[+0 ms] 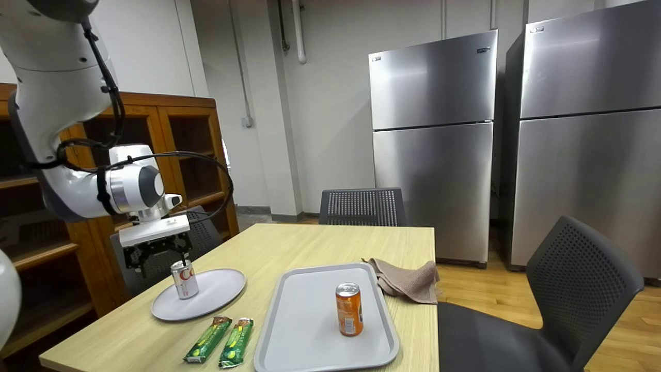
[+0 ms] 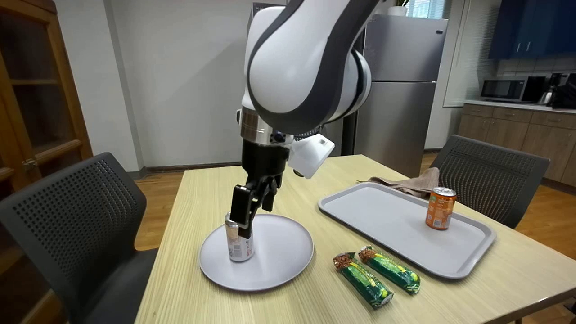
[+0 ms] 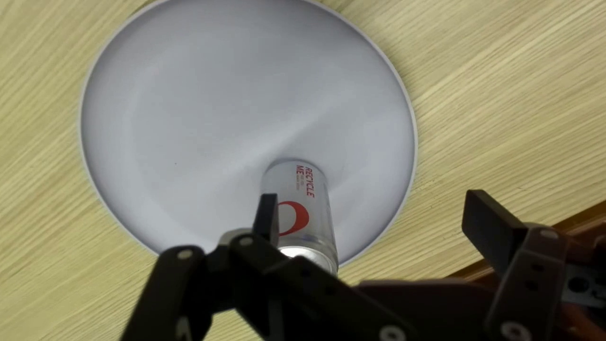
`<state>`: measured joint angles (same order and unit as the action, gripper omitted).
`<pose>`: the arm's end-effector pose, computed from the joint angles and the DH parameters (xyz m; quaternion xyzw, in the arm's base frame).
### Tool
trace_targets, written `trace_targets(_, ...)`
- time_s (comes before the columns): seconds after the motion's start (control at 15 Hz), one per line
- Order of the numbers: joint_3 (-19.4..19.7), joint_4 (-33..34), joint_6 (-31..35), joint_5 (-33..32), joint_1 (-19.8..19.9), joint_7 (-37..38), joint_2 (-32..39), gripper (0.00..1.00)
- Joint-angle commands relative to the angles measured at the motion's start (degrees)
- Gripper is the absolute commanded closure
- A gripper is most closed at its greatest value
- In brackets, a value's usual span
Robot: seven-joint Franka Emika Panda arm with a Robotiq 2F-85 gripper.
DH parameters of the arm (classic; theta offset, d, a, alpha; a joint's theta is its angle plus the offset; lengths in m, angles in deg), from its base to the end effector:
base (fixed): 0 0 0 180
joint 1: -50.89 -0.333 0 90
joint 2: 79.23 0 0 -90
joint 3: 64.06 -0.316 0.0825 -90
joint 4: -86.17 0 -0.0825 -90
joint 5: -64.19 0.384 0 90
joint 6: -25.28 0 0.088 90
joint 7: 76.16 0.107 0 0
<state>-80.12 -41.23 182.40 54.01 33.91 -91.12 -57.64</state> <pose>0.4696 0.3143 0.2249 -0.8819 -0.4643 -0.0788 0.0218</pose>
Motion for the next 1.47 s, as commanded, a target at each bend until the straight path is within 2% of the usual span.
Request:
trace_targets(0.0, 0.8, 6.5, -2.0, -2.9, -1.4, 0.0, 5.3, 0.0)
trace_targets(0.53, 2.1, 14.7, -3.2, -4.0, -1.3, -0.6, 12.2, 0.0)
trace_targets(1.27, 3.2, 18.9, -3.3, -4.7, -2.5, 0.0, 15.5, 0.0)
trace_targets(1.33, 3.1, 18.9, -3.1, -4.6, -2.5, -0.1, 15.5, 0.25)
trace_targets(1.4, 3.1, 18.8, -3.0, -4.6, -2.6, 0.0, 15.3, 0.28)
